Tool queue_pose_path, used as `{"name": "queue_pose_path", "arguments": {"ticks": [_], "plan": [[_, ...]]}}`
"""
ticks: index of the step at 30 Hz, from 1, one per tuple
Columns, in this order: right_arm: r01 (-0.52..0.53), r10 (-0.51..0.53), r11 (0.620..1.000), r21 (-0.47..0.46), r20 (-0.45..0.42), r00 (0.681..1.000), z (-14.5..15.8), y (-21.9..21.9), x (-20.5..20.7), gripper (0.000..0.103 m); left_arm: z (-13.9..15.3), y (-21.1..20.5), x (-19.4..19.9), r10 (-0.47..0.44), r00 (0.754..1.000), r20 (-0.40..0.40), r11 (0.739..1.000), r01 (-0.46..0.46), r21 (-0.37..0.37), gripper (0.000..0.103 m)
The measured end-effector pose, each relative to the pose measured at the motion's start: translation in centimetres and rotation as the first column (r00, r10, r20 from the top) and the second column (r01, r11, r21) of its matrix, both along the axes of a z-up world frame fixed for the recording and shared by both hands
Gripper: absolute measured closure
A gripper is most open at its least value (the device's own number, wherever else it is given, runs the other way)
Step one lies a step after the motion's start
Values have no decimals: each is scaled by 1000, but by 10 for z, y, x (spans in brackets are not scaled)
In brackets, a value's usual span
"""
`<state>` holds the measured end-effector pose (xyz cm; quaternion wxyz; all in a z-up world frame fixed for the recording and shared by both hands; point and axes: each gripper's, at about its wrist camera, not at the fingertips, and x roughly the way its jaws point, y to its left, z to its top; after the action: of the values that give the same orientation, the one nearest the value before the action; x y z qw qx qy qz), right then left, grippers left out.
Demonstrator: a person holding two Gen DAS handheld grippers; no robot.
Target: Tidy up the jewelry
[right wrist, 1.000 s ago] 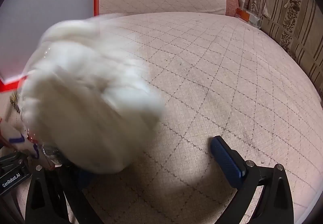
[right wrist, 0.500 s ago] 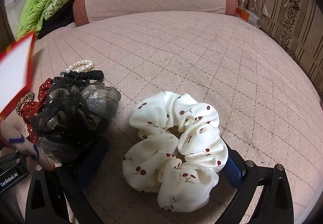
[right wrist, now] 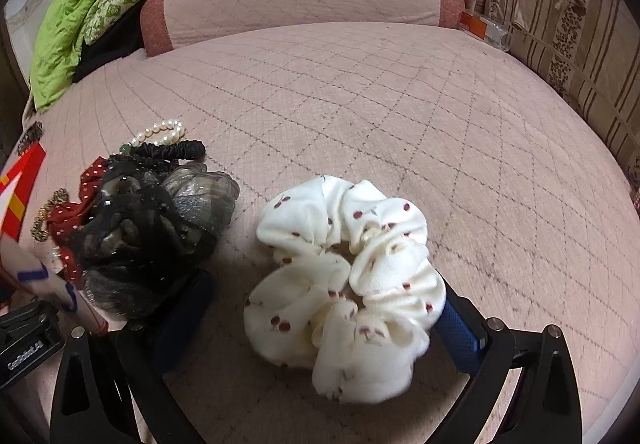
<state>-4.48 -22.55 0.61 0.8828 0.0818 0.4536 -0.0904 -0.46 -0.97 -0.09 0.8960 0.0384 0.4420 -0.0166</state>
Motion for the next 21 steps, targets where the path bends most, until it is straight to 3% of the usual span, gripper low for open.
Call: {"name": "queue_pose_path", "arguments": {"ticks": [5,10,15,18,21], "plan": [[11,-11,998,55,-7,1000,11,-4,-23,0,-4,-4,-4,1,1000,3,1000,-1,1,0],[-4,-1,997,72,60,998,34,-2,-58,0,-5,-4,-6,0,1000,6,1000,0,1,0],[-47,44,999,22,151,988,61,4,-96,0,2,-1,-4,-8,1000,-9,1000,8,-6,0],[-85,71,995,53,226,972,80,4,-108,0,13,2,-11,-57,998,-31,998,57,-20,0],[-136,132,991,-7,298,945,96,17,-119,0,31,10,-38,-52,998,46,996,55,-66,0]]}}
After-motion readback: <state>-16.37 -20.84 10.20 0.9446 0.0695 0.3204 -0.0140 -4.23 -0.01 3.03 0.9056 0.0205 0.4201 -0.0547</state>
